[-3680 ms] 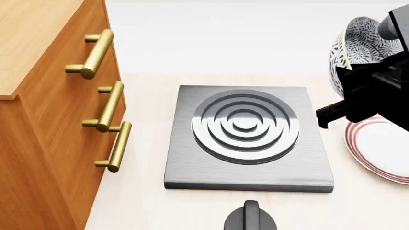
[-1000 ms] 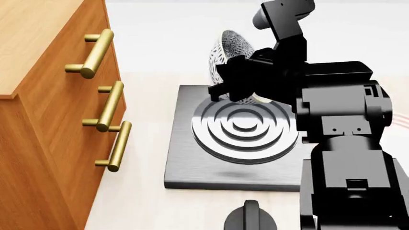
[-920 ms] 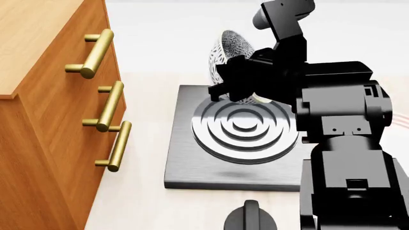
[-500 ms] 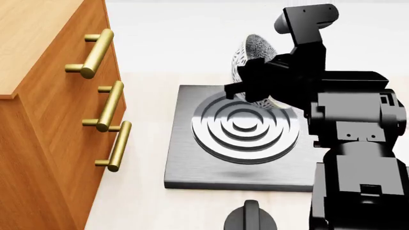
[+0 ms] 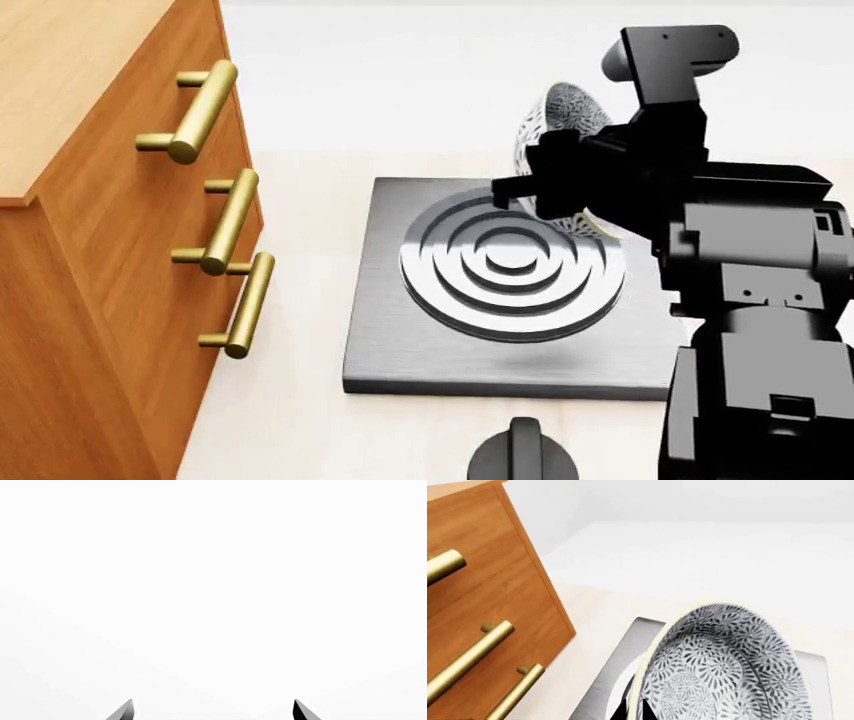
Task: Put the bowl on the stove.
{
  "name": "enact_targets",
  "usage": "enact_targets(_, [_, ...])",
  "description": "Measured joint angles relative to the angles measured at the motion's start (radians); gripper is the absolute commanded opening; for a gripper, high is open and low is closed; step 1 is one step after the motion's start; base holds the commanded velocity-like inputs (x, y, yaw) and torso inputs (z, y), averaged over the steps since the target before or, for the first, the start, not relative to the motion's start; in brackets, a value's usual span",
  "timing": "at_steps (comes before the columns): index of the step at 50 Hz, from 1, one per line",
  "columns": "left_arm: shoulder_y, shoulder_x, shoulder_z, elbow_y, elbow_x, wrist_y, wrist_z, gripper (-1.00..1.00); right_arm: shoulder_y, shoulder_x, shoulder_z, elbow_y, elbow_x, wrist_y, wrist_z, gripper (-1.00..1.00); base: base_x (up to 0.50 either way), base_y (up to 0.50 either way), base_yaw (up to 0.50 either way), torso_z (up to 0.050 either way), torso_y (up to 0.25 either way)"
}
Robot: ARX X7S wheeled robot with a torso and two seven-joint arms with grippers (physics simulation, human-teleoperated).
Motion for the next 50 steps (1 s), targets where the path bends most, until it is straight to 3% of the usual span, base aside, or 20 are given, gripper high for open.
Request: enact_targets(50, [0.007, 0.016, 0.002, 0.003, 0.033, 0.023, 0.017, 1.00, -0.003, -0.006, 0.005, -0.001, 0.003, 0.003, 0.001, -1.00, 0.00, 0.00, 0.00, 0.000, -0.049])
